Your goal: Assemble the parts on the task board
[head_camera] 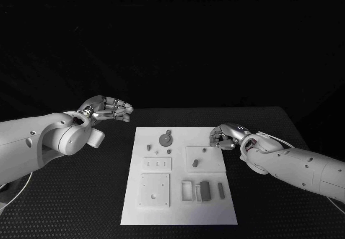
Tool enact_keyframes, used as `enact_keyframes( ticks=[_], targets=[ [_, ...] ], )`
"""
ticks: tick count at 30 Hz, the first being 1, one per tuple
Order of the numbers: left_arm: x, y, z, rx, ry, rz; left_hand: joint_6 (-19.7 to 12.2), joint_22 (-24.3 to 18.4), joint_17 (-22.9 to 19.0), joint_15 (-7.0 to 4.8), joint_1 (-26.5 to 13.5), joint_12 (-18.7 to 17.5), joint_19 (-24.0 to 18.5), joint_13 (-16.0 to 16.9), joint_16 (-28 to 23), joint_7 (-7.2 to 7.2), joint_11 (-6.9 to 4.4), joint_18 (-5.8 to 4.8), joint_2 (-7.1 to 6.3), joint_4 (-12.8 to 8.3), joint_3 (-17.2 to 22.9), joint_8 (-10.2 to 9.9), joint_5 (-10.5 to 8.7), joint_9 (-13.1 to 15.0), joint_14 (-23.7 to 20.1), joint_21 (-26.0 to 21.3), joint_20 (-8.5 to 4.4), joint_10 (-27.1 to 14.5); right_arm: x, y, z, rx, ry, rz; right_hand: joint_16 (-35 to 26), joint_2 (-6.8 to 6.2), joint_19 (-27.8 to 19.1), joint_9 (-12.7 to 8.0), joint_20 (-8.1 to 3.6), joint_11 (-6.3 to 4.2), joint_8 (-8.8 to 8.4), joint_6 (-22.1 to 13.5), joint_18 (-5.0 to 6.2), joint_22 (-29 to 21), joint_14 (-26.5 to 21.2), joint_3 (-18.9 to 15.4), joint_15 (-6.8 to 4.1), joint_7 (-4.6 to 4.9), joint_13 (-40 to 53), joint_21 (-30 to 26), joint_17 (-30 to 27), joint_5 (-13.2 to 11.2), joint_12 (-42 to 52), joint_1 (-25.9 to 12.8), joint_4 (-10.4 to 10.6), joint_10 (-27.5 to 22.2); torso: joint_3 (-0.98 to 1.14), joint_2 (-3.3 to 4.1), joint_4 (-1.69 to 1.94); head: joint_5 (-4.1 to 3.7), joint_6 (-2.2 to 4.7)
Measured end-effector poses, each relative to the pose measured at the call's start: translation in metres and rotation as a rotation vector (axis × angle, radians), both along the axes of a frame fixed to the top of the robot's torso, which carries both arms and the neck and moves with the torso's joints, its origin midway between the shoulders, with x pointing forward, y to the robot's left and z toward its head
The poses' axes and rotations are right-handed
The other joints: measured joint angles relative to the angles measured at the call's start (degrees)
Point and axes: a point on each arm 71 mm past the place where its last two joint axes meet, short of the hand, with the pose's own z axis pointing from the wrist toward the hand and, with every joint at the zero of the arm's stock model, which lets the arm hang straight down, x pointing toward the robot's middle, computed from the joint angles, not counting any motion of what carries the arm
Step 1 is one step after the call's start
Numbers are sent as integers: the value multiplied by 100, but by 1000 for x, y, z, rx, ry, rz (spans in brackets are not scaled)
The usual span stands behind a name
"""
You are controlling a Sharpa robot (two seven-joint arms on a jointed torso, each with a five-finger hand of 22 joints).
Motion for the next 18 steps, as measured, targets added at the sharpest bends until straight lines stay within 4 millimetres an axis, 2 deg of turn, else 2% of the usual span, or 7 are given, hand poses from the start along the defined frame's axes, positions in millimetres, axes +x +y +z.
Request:
enact_keyframes(
  ticks=[4,8,14,16,18],
  targets=[
    [0,0,0,7,-4,-4,147,17,27,-8,-3,44,0,49,-22,8,-84,7,56,15,16,57,0,18,36,0,0,143,-1,1,-1,5,-8,-2,0,0,2,6,0,8,1,37,0,0,30,0,-30,-21,31,0,7,0,-1,0,0,10,-1,1,1,-2,0],
    [-1,-1,0,20,-11,-10,247,40,60,-35,-24,44,54,75,-22,-33,-106,9,86,15,16,89,0,25,99,0,-12,227,-1,3,-1,12,-18,-1,0,0,41,18,-21,-15,14,67,-1,0,51,-16,-51,-47,67,0,13,0,-1,0,-16,33,-1,1,0,-3,10],
    [-1,-1,0,45,-16,-19,482,102,179,-125,-96,93,188,152,71,-126,-215,2,158,15,15,121,0,26,288,37,-103,442,-2,6,0,19,-29,1,0,0,42,47,-21,-23,38,77,-1,-1,52,-16,-51,-37,79,0,14,0,-1,0,-16,41,-1,0,-3,8,19],
    [-2,-1,0,58,-14,-22,533,122,221,-155,-96,94,210,177,90,-133,-220,1,158,15,16,121,0,26,319,43,-125,501,-3,6,1,21,-31,3,0,0,42,47,-21,-23,38,78,-1,-1,52,-14,-51,-36,82,0,14,0,-1,0,-17,41,-2,-1,-4,16,25],
    [-2,-1,-1,79,-6,-26,572,150,276,-182,87,93,249,213,112,-153,-257,-1,244,-6,124,121,86,9,346,68,-164,539,-1,7,5,19,-38,6,0,-4,44,64,-19,-51,70,86,0,-1,71,1,-71,-28,100,0,15,0,-1,4,-33,73,-2,-2,-4,29,34]
  ],
)
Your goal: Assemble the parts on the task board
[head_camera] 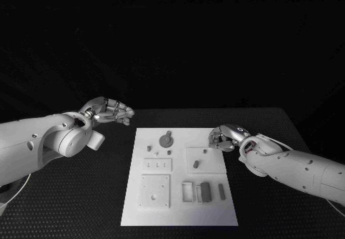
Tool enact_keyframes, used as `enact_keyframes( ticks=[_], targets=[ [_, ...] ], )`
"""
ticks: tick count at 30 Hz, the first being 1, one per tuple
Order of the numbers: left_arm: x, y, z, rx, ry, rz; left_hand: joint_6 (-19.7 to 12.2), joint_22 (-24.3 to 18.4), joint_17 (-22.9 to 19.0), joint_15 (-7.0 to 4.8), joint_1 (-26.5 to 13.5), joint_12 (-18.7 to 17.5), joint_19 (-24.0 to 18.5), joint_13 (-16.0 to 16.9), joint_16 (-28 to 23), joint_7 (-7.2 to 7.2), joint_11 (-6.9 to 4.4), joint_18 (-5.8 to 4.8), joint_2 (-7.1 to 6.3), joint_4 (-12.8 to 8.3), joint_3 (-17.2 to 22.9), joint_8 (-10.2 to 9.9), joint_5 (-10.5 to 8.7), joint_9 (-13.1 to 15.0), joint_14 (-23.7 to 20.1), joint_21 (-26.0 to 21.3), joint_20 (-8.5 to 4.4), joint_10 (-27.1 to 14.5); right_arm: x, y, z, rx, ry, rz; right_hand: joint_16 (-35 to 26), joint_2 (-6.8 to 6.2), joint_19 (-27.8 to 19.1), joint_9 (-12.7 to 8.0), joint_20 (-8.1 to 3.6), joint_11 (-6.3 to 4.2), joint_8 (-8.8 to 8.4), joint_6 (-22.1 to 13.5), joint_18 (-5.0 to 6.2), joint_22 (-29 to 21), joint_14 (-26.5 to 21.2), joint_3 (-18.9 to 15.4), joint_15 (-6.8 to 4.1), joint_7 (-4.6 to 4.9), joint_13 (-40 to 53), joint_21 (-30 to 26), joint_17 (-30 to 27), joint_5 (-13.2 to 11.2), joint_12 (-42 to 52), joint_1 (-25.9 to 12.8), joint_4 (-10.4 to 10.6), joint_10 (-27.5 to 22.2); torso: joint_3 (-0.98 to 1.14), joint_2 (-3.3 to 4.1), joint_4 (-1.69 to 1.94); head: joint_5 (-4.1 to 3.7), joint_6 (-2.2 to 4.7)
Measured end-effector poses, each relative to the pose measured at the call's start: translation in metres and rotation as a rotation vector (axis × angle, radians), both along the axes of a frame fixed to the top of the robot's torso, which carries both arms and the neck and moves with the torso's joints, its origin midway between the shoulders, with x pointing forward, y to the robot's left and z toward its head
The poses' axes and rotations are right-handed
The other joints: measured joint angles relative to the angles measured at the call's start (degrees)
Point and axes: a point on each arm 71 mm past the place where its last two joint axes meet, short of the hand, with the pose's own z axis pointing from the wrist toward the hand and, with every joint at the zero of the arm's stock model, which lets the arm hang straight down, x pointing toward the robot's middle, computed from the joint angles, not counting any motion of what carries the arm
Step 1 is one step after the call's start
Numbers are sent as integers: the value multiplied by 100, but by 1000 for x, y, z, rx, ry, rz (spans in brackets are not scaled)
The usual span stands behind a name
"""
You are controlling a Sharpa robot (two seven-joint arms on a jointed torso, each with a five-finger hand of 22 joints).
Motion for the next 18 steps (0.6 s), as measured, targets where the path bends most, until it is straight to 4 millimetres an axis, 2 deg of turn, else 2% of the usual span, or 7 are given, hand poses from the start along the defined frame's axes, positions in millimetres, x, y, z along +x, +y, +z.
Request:
enact_keyframes(
  ticks=[2,3,7,11,16,18],
  targets=[
    [0,-1,-1,20,11,-4,41,32,65,-6,145,0,55,36,12,0,19,-2,-7,6,132,0,148,-42,64,35,-10,22,3,3,8,2,-13,7,0,-28,5,-1,4,8,1,11,0,0,6,0,-6,8,3,0,6,0,0,30,0,9,1,0,1,14,13],
    [-1,-2,-2,30,16,-6,50,60,116,-27,144,0,106,54,48,10,18,-5,-7,8,152,-21,162,-59,109,66,-27,24,5,6,13,6,-21,13,0,-20,-5,-3,-6,9,1,13,1,0,6,0,-6,9,3,0,6,0,0,38,0,9,-2,0,0,16,21],
    [-1,-6,-5,76,52,-21,104,157,297,-114,-12,-34,184,141,93,1,-16,-9,-54,7,160,-55,-6,-104,196,110,-103,100,7,23,30,18,-40,49,0,-5,-14,-12,-14,9,-3,20,1,0,7,0,-7,13,9,0,5,0,0,52,0,9,-2,-3,1,25,47],
    [-3,-11,-10,138,103,-68,238,295,556,-197,-172,18,359,317,253,-54,-125,-24,-46,10,101,-69,-39,-115,401,266,-197,330,7,39,44,25,-44,85,-22,-6,-15,-13,-13,9,-50,26,1,-1,10,0,-9,8,15,0,11,0,-44,52,0,10,3,-4,-3,53,73],
    [-9,-31,-18,189,158,-143,245,390,739,-217,-389,18,388,451,293,-60,-145,-50,-46,20,9,-91,-65,-131,422,309,-227,391,2,62,59,38,-37,134,-22,-5,-15,-13,-13,9,-51,26,1,-1,11,0,-11,8,15,0,11,0,-44,52,0,10,4,-8,-4,51,109],
    [-10,-37,-19,192,171,-160,183,410,778,-217,-674,18,388,481,293,-15,-145,-51,-53,16,-149,-160,-65,-157,422,309,-227,391,1,69,62,40,-32,147,-22,-5,-15,-15,-13,9,-51,14,1,-1,11,0,-11,20,23,0,17,0,-44,52,0,10,3,-9,-3,59,142]
  ],
)
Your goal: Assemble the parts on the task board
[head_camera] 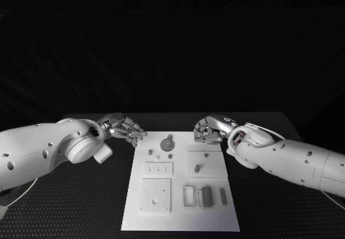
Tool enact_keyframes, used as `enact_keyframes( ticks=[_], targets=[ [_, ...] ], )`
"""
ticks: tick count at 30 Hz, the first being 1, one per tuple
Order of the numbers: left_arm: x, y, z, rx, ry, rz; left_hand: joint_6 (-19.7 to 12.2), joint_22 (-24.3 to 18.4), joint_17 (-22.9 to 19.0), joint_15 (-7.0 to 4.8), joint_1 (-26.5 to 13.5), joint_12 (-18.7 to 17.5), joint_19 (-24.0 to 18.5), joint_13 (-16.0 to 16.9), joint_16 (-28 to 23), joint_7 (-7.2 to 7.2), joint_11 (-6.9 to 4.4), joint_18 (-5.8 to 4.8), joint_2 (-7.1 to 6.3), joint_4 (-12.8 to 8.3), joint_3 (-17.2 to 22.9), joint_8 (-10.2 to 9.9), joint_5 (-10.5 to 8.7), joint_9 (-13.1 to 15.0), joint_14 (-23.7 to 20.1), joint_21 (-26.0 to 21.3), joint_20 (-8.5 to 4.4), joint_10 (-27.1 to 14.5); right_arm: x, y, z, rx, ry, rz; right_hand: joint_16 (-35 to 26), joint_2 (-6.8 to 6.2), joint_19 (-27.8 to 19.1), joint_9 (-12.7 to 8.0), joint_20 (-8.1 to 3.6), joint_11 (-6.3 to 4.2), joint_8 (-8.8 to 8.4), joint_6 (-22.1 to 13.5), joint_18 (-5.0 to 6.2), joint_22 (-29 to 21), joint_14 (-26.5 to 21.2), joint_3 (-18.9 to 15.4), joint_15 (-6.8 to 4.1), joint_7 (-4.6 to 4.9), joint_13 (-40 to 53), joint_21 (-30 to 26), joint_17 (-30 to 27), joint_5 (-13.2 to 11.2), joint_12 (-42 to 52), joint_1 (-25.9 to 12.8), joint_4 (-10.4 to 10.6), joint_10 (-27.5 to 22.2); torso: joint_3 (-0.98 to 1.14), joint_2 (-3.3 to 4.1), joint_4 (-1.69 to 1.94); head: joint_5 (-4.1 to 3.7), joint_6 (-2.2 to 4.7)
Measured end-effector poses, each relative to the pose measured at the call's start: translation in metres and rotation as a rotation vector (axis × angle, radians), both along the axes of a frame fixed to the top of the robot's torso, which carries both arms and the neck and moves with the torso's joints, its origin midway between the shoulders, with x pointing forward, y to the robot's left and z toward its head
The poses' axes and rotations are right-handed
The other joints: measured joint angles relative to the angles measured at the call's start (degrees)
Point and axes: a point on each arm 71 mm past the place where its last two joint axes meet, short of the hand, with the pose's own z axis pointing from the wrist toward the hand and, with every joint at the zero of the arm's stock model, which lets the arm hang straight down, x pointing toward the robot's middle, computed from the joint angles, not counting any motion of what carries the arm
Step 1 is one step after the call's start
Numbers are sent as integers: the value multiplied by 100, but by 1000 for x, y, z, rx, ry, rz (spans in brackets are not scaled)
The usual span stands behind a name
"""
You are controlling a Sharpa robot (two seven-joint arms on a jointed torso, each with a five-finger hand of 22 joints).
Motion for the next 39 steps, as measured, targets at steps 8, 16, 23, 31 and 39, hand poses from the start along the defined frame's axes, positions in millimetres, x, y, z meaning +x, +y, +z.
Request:
enact_keyframes(
  ticks=[8,16,23,31,39],
  targets=[
    [-6,-26,-5,-27,54,-18,-185,48,181,-1,-314,-151,-24,133,-34,-65,102,-10,128,10,-541,-106,0,-38,-44,0,-22,-277,-11,39,11,20,26,68,0,0,0,-5,1,0,0,-17,1,3,0,-15,0,16,11,0,8,0,-23,0,-15,0,-6,-3,11,74,81],
    [-13,-45,-9,-43,97,2,-55,72,250,11,-301,-179,-45,230,-74,-12,156,-40,141,19,-621,-50,0,-12,-56,-23,-1,-342,-16,62,15,27,42,99,0,-24,-1,-4,2,0,0,-17,0,4,1,-15,-1,15,17,0,9,0,-23,-24,-15,0,-8,4,18,92,84],
    [-17,-58,-12,-47,136,20,-9,88,289,11,-249,-179,-44,294,-95,-15,135,34,194,19,-621,-50,0,-12,-55,-23,0,-320,-21,82,19,42,46,130,0,-24,-1,-4,3,0,0,-17,1,4,1,-16,-1,13,28,0,14,0,-23,-24,-15,1,-10,14,20,130,70],
    [-17,-59,-14,-47,158,55,41,97,320,11,-268,-178,-44,343,-120,-26,135,34,259,25,-660,-27,0,-13,-55,-23,0,-320,-26,94,22,49,52,152,0,-24,-1,-5,4,-1,0,-26,0,3,1,-33,-1,4,34,0,22,0,-45,-24,2,2,-10,16,16,133,60],
    [-18,-59,-15,-48,173,77,62,106,345,11,-326,-178,-44,396,-146,-46,114,33,316,29,-711,-27,0,-13,-55,-45,1,-299,-28,101,22,51,58,164,0,-12,0,-5,5,-11,-1,-25,1,3,6,-33,-6,2,44,0,29,0,-45,-36,2,11,-11,16,10,147,50]
  ],
)
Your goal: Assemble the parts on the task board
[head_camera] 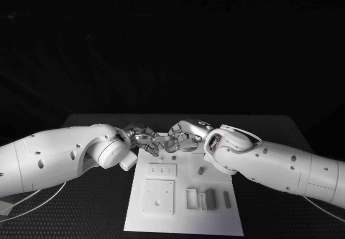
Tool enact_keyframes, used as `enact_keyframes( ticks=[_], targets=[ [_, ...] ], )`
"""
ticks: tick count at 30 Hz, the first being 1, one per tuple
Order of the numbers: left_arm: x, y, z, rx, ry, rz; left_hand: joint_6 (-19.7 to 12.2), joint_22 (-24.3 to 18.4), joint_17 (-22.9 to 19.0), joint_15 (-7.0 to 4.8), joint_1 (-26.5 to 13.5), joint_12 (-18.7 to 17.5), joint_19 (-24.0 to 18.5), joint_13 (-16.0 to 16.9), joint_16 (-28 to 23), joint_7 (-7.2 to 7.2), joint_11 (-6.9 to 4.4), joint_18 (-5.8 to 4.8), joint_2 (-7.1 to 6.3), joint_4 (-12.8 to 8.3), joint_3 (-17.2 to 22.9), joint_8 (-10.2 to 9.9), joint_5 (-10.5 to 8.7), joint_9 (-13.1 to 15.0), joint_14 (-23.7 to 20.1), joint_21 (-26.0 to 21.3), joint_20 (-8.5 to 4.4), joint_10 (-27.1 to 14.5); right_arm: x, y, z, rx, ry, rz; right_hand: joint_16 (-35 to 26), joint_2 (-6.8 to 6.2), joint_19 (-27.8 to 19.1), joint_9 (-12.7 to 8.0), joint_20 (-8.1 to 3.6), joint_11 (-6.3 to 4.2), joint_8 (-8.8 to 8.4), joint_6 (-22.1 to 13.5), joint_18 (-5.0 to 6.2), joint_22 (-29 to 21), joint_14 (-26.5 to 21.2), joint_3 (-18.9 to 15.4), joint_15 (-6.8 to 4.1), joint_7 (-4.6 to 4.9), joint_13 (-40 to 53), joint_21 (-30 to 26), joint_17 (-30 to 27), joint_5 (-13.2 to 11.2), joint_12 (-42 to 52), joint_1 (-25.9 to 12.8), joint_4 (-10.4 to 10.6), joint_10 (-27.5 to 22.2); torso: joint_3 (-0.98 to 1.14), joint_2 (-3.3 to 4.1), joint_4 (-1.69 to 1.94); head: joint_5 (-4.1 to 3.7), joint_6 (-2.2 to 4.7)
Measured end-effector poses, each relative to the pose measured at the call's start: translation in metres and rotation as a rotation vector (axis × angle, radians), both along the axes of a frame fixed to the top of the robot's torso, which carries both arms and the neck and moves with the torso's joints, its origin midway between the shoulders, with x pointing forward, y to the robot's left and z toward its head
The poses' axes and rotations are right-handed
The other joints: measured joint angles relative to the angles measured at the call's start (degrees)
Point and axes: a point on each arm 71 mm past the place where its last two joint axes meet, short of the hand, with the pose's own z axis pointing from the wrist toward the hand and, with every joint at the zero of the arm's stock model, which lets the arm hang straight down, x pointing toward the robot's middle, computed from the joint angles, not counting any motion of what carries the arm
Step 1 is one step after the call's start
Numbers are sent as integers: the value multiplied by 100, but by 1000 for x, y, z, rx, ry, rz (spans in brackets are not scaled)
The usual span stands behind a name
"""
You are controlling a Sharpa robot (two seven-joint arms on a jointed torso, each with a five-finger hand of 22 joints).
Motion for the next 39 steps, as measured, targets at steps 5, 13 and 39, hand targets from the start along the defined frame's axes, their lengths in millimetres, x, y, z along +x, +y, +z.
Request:
enact_keyframes(
  ticks=[5,13,39],
  targets=[
    [-2,-2,-1,2,14,-3,68,18,26,0,0,6,0,46,-10,-28,-52,-1,0,0,0,24,0,1,0,0,0,52,-1,5,0,1,3,7,0,13,12,-2,4,0,-2,1,0,0,3,0,-3,-1,5,0,0,0,0,-13,0,0,3,2,-3,-3,-2],
    [-4,0,-2,8,26,-1,266,66,101,-69,0,78,43,182,-10,-103,-160,-2,0,-16,-16,128,0,48,113,0,-43,203,0,6,0,-4,1,7,0,13,32,-1,-15,-11,-2,8,-1,-1,4,0,-4,-10,5,0,5,0,0,-13,0,12,2,2,1,-25,-20],
    [-5,-2,-3,16,44,-10,409,141,234,-133,25,100,147,345,-10,-164,-194,8,66,-16,-47,133,0,53,218,1,-102,317,-1,17,0,-14,-5,21,0,13,41,4,-4,-18,-3,39,0,-2,15,0,-13,-11,23,0,9,0,-22,-13,0,20,9,1,-2,-18,-29]
  ],
)
